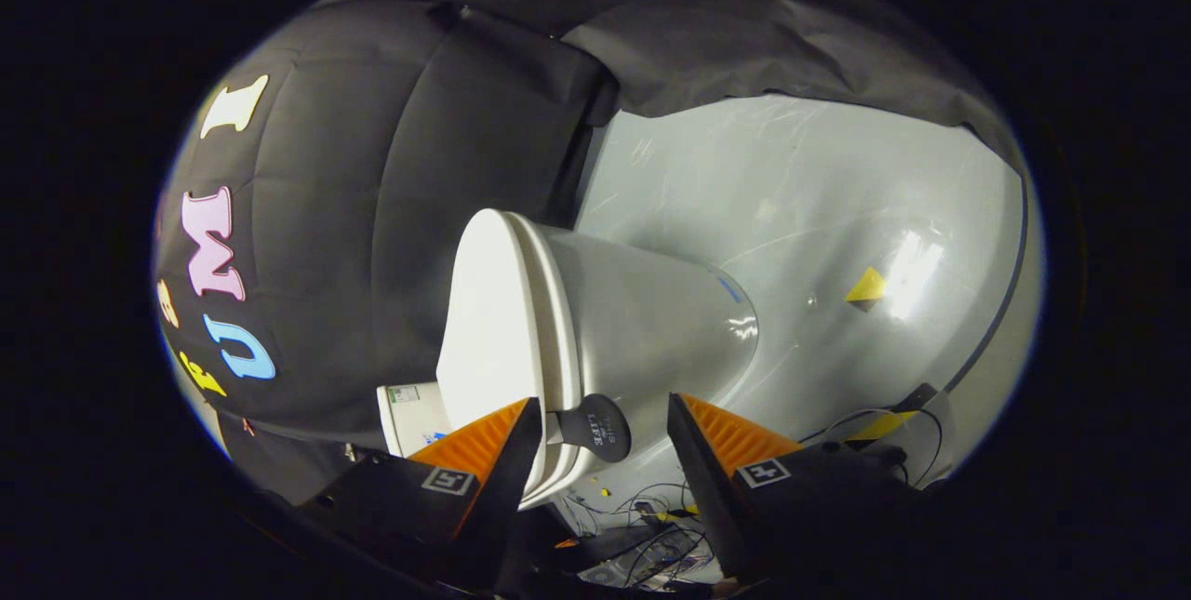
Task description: Open the toilet lid.
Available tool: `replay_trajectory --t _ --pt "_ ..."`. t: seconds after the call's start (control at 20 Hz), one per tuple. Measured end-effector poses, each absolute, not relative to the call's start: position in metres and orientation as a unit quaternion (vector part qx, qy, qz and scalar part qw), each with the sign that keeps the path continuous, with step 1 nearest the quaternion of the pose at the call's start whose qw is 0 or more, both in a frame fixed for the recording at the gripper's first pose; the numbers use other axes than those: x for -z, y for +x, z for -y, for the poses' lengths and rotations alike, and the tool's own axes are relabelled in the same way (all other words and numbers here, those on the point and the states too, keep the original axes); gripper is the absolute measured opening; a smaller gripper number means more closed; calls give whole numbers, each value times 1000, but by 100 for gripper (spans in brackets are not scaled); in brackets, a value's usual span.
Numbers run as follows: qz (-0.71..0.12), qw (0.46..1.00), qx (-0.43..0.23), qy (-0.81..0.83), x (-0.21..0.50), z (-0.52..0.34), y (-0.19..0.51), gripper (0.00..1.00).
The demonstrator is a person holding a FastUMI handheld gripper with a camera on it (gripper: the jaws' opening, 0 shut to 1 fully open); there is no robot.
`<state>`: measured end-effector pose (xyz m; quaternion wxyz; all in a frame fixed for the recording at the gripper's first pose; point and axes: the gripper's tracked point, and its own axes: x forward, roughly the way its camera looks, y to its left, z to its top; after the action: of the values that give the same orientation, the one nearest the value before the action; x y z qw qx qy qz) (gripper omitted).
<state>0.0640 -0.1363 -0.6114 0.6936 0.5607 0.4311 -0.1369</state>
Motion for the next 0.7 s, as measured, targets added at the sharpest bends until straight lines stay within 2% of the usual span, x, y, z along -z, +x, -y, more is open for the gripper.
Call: replay_trajectory --t 0.25,0.35,0.45,0.55,0.7 --pt "-447 657 98 599 621 115 69 56" --pt "-444 650 97 610 624 117 71 34" --pt "-436 645 81 622 619 122 74 32" --pt "-435 648 81 620 619 109 74 16" --pt "-434 663 76 605 614 117 69 16"
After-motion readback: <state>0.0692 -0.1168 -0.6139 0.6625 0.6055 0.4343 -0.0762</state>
